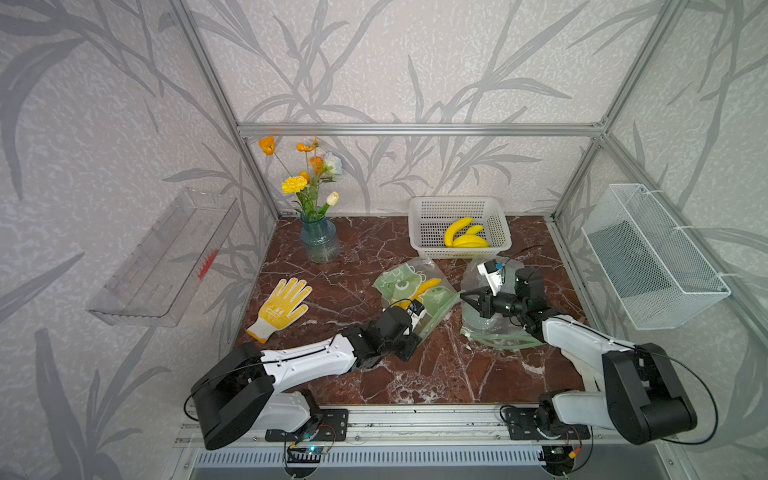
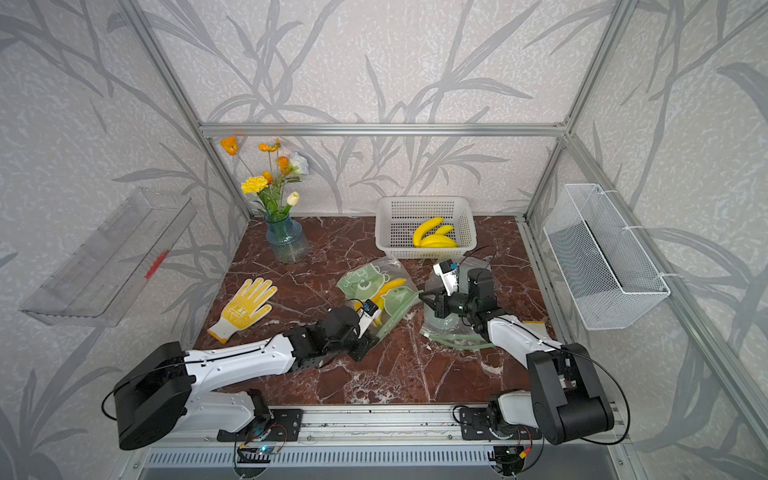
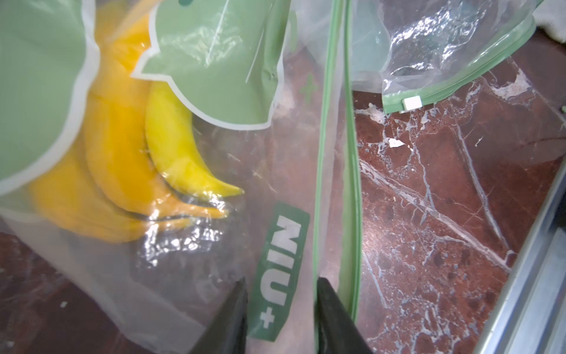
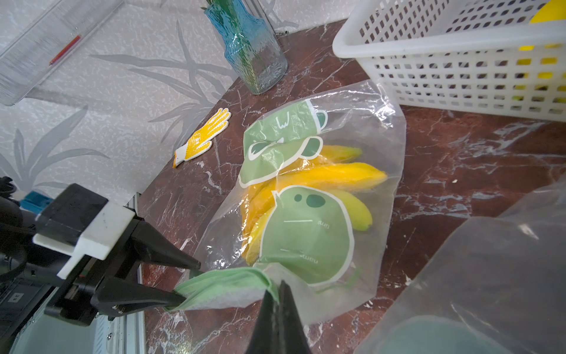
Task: Open the zip-top bag and take out the banana
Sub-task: Open the zipper of the food storage bag at the center of the board.
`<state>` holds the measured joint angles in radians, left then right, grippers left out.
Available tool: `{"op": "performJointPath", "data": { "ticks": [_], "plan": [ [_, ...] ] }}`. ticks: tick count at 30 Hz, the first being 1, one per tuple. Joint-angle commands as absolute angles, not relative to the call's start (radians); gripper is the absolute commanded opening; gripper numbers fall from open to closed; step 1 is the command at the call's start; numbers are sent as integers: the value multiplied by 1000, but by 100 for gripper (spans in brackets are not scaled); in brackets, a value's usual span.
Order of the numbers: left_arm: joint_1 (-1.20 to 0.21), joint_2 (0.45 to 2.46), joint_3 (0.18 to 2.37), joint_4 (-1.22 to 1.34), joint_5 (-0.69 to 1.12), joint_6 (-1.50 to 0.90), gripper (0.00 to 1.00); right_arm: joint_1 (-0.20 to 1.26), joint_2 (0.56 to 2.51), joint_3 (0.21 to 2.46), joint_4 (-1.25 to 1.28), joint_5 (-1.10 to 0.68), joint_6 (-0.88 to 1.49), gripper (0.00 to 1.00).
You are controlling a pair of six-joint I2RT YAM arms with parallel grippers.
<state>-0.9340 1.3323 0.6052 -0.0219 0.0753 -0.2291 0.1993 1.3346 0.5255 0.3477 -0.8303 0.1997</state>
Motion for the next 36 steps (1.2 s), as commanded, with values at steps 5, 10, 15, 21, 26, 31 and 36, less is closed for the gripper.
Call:
{"op": "performJointPath", "data": {
  "ticks": [5, 10, 15, 21, 26, 31, 36],
  "plan": [
    [-948, 1379, 655, -64, 72, -239, 10, 202, 1310, 509, 385, -803, 217, 0],
    [-952, 1349, 646, -89, 15, -245, 2, 202, 1298, 521, 223, -726, 186, 4],
    [-956, 1322, 653, -151, -54, -250, 0, 221, 1175, 524, 32, -571, 181, 26],
    [-969, 1326, 656, -164, -110, -262, 0, 345, 854, 472, -78, -344, 138, 51],
    [-984, 1336, 683, -178, -133, -255, 0, 503, 715, 413, 15, -307, 168, 53],
    [-1006, 1337, 699, -173, -161, -256, 0, 739, 816, 398, 123, -187, 124, 52],
    [-1024, 1315, 692, -168, -171, -254, 0, 783, 979, 394, 256, -194, 137, 50]
  ]
}}
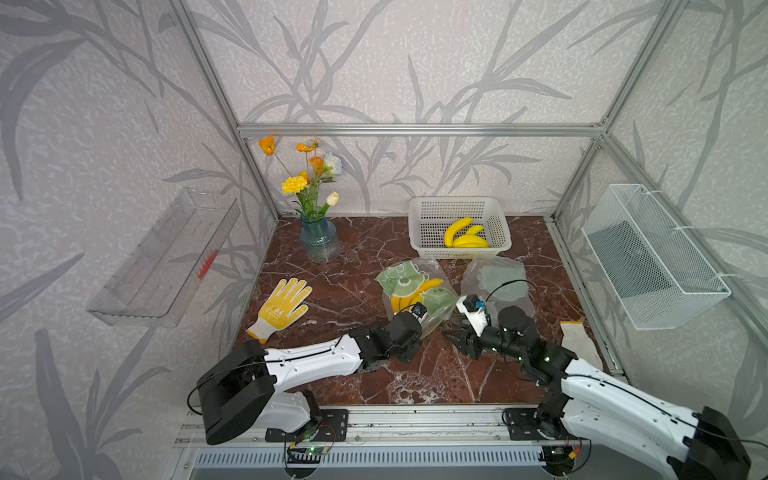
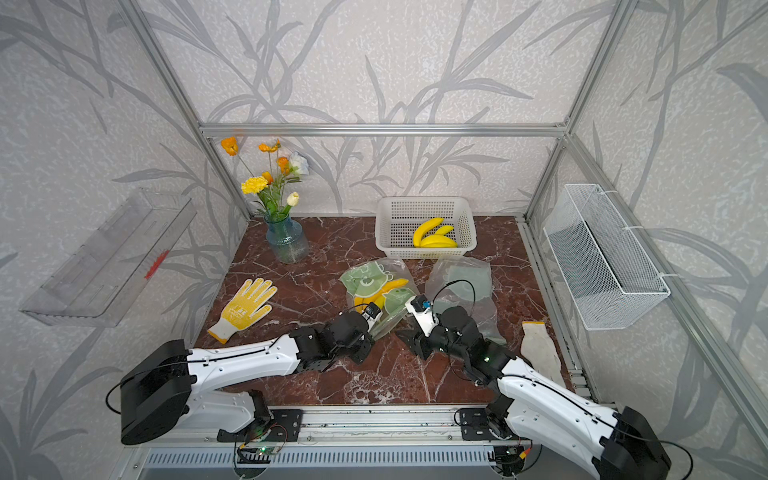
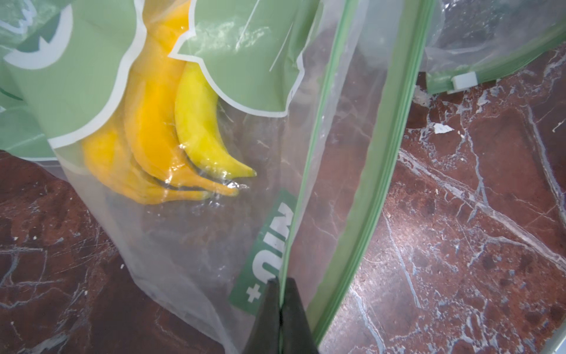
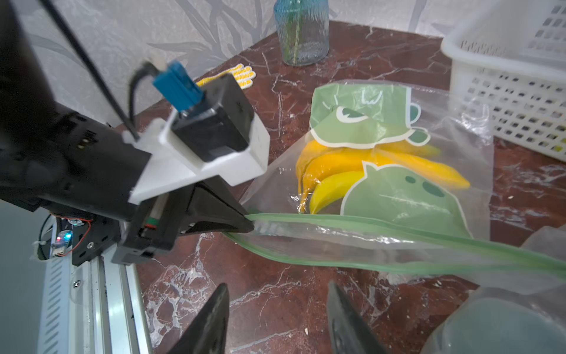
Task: Open the zip-top bag and take out the banana
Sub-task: Open the zipper of the food storage bag at the center of the board.
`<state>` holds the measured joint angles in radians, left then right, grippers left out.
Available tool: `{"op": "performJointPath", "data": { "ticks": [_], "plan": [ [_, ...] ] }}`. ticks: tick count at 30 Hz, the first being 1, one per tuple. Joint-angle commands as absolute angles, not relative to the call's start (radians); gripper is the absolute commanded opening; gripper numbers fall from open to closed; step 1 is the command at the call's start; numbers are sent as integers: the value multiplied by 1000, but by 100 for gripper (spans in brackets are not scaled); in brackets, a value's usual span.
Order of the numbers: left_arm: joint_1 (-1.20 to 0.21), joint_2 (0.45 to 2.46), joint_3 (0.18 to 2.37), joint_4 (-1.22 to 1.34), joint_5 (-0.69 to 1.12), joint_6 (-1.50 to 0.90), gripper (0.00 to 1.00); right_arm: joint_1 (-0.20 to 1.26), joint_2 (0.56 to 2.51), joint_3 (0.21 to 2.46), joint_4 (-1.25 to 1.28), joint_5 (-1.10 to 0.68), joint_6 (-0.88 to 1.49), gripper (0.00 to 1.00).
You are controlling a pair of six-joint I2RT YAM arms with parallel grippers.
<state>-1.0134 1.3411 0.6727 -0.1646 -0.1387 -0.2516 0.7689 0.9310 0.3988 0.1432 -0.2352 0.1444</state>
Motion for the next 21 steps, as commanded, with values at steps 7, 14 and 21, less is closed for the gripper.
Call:
{"op": "performJointPath", "data": {
  "ticks": [7, 14, 21],
  "plan": [
    [-1037, 1298, 673, -163, -184, -257, 0, 798, 1132, 433, 333, -204, 125, 48],
    [-1037, 1311, 672, -162, -174, -250, 0, 824, 1113, 428, 360, -201, 121, 47],
    [-1039, 1325, 675, -155, -165, -247, 0, 825, 1084, 438, 315, -196, 102, 47]
  ]
}}
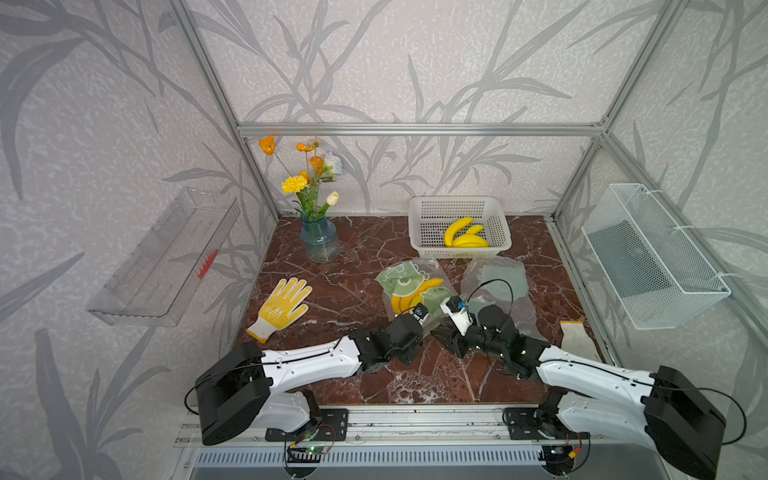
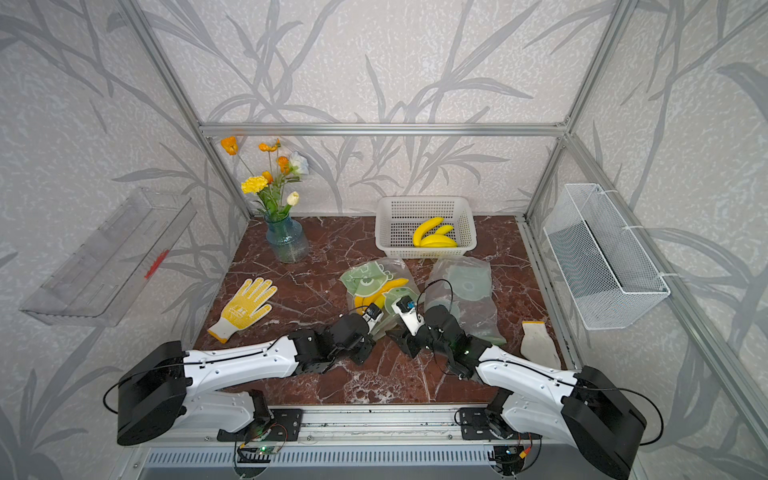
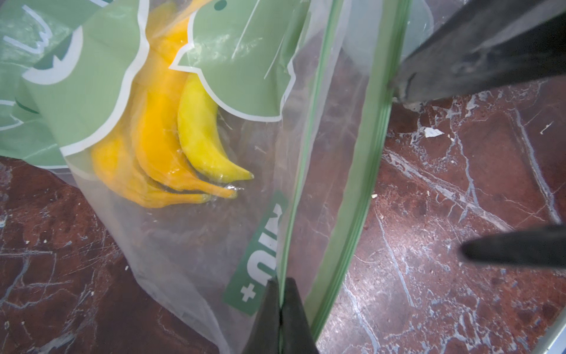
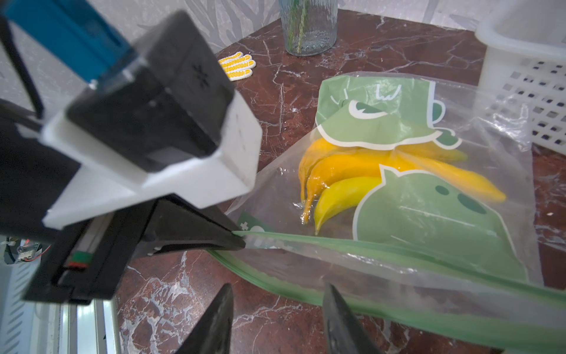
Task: Open the zip-top bag and take out the banana
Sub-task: Open the zipper of the food storage bag at the center of the board.
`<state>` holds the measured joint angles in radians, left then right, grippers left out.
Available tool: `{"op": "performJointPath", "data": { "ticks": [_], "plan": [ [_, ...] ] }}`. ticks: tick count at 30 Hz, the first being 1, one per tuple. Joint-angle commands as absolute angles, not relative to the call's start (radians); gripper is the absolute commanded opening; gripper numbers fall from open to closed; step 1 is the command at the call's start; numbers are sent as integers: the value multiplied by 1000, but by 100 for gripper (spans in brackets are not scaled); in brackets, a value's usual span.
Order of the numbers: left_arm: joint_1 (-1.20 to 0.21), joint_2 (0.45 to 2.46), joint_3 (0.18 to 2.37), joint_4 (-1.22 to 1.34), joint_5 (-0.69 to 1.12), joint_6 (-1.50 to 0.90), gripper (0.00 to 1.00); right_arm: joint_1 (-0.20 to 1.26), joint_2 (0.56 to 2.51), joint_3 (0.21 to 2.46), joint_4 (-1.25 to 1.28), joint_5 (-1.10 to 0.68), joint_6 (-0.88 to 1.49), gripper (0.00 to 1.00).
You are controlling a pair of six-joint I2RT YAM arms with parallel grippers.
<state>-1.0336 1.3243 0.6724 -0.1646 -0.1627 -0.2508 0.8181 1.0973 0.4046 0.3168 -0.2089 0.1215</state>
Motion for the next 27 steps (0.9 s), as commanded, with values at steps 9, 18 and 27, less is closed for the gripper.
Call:
{"op": "performJointPath", "data": {
  "ticks": [9, 18, 27],
  "plan": [
    [-1043, 1308, 680, -154, -160, -227, 0, 825, 1255, 499, 342, -183, 80, 46],
    [-1050, 1259, 661, -135, -238, -244, 0, 825, 1341, 486, 388, -183, 128, 43],
    [-1087, 1234, 661, -73, -306, -229, 0, 828, 1482, 579, 232, -157, 181, 38]
  ]
}}
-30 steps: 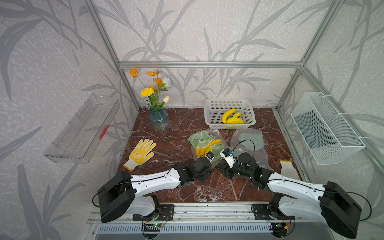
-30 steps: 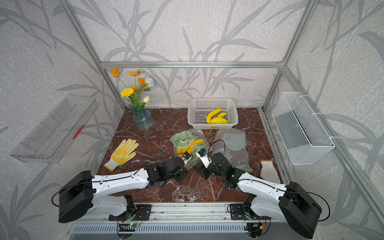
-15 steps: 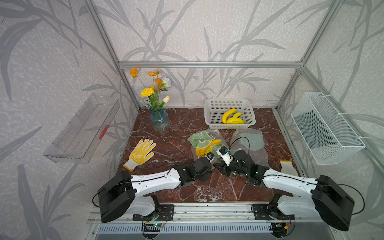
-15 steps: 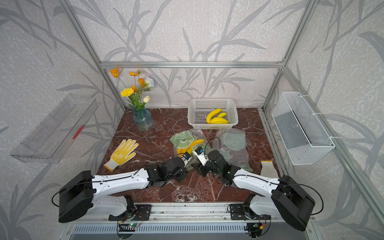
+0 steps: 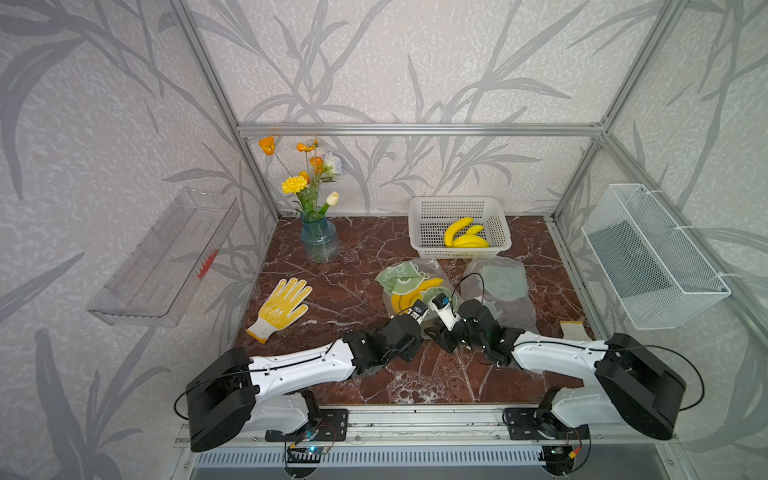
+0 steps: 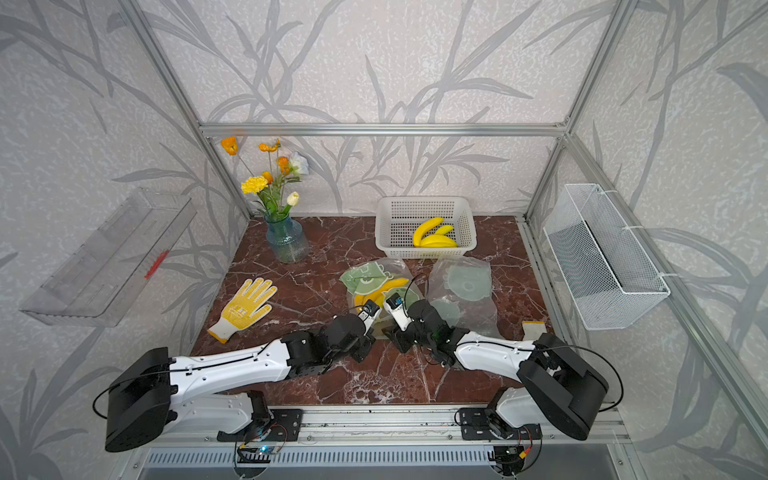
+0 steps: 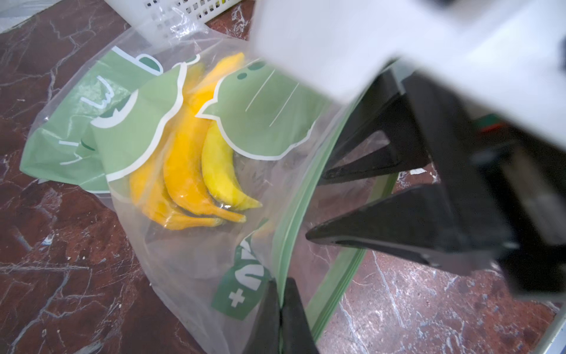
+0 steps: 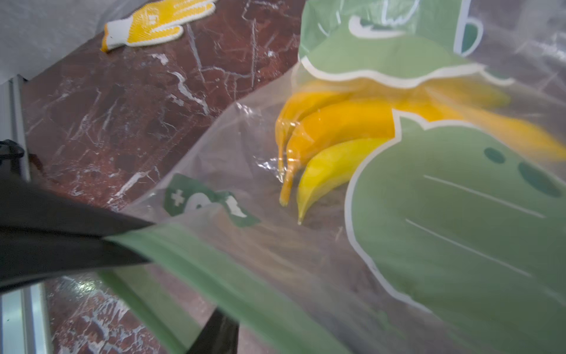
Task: Open the zip-top bag and take out the banana
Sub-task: Open the zipper of the food storage bag at the center of the board.
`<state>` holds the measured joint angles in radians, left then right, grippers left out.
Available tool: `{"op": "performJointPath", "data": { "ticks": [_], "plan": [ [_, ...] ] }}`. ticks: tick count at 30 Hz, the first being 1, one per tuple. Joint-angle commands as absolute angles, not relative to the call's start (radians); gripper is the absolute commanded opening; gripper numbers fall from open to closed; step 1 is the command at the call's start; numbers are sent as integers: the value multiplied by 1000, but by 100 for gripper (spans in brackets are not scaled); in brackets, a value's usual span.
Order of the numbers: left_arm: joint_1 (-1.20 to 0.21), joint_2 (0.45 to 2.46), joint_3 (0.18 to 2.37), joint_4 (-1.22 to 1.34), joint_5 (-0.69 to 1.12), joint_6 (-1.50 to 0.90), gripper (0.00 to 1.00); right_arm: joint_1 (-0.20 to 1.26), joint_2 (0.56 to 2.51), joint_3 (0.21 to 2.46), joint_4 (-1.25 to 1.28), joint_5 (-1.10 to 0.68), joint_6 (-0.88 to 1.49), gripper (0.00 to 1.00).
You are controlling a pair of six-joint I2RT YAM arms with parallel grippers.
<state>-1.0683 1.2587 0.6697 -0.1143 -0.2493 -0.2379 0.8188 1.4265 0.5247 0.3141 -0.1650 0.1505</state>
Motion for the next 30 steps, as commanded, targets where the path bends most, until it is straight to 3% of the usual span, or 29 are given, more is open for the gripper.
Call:
{"op": "performJointPath", "data": {
  "ticks": [1, 15, 20, 30],
  "plan": [
    [-1096, 1232, 661, -68, -330, -229, 0, 831, 1500, 586, 226, -164, 188, 37],
    [-1217, 1221, 581, -20, -660, -403, 0, 893, 1524, 602, 149, -140, 261, 33],
    [-1230, 1215, 538, -5, -689, -486, 0, 916, 1492, 593, 266, -60, 319, 47],
    [-1231, 1227, 529, 32, -657, -501, 0, 917, 1566, 614, 409, -10, 329, 54]
  ]
}}
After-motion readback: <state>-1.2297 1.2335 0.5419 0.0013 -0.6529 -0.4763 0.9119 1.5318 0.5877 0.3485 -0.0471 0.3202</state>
